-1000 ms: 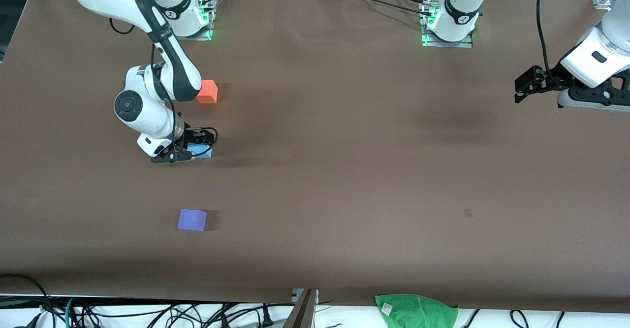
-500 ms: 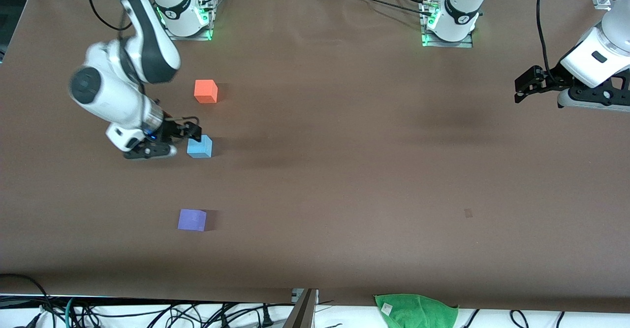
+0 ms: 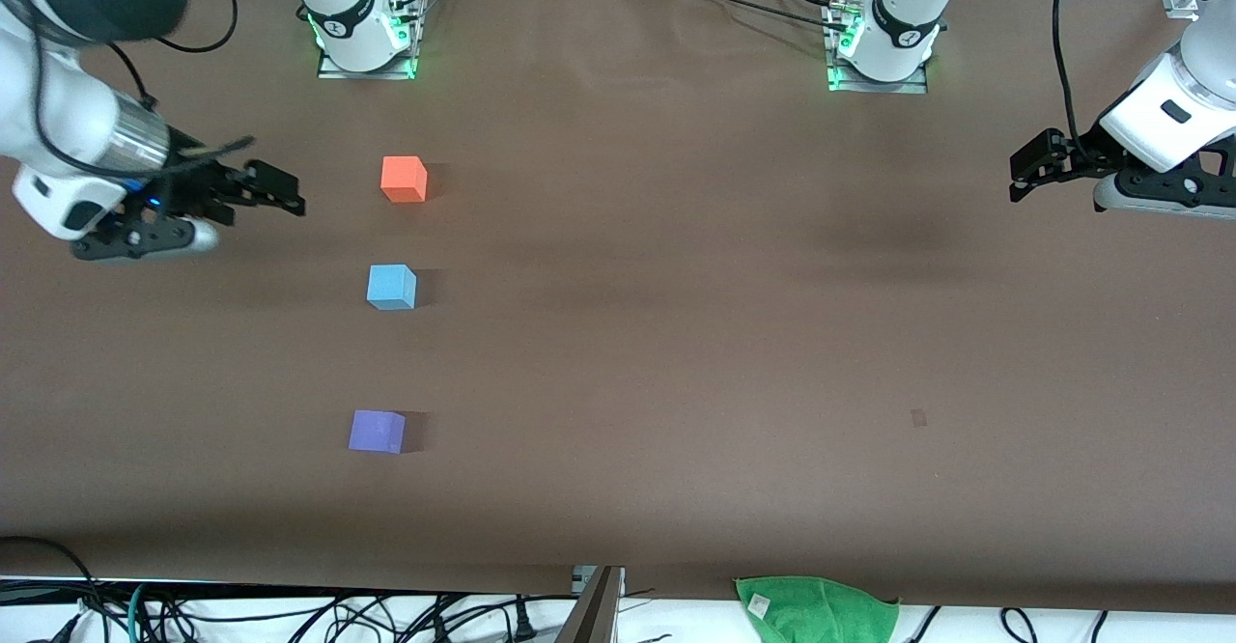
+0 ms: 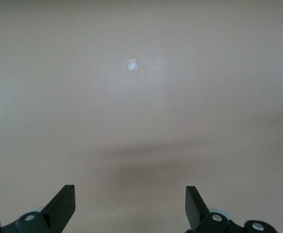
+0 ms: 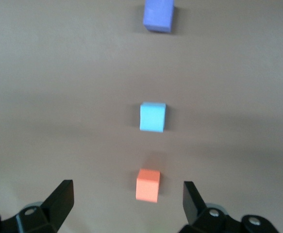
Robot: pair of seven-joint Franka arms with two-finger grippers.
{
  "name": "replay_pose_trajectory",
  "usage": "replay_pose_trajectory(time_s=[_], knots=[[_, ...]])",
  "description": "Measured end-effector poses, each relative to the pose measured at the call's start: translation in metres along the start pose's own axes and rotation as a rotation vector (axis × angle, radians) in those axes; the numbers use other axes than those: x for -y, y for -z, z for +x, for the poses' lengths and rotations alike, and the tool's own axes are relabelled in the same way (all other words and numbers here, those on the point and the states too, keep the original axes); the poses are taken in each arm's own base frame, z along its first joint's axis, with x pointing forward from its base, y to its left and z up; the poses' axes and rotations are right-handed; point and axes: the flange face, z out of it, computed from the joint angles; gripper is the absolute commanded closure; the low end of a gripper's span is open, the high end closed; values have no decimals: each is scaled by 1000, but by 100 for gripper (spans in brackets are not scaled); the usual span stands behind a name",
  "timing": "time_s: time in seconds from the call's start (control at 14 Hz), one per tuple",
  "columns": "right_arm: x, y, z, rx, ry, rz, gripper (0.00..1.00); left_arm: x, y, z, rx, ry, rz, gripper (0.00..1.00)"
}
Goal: Place blue block between orange and purple blocks
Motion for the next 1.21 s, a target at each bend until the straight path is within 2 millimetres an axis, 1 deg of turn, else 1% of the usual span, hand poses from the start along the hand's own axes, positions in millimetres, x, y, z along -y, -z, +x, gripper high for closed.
replay_pose_trajectory(time_s=[0.14, 0.29, 0.43, 0.57, 0.71, 0.86, 1.0, 1.21], knots=[[-1, 18, -11, 3, 3, -12, 1, 0, 0, 0, 0, 0, 0, 0], [-1, 37, -32, -17, 8, -16, 1, 0, 0, 0, 1, 0, 0, 0], [-7, 46, -48, -45, 11, -48, 1, 0, 0, 0, 1, 0, 0, 0], [-8, 40, -48, -74, 31, -82, 1, 0, 0, 0, 1, 0, 0, 0], [-7, 30, -42, -77, 40, -97, 1, 0, 0, 0, 1, 1, 0, 0], [-14, 26, -36, -74, 33, -102, 1, 0, 0, 0, 2, 1, 0, 0], [-21, 27, -34, -77, 22, -101, 1, 0, 0, 0, 2, 1, 0, 0], [-18, 36, -34, -97, 26, -101, 1, 0, 0, 0, 2, 1, 0, 0]])
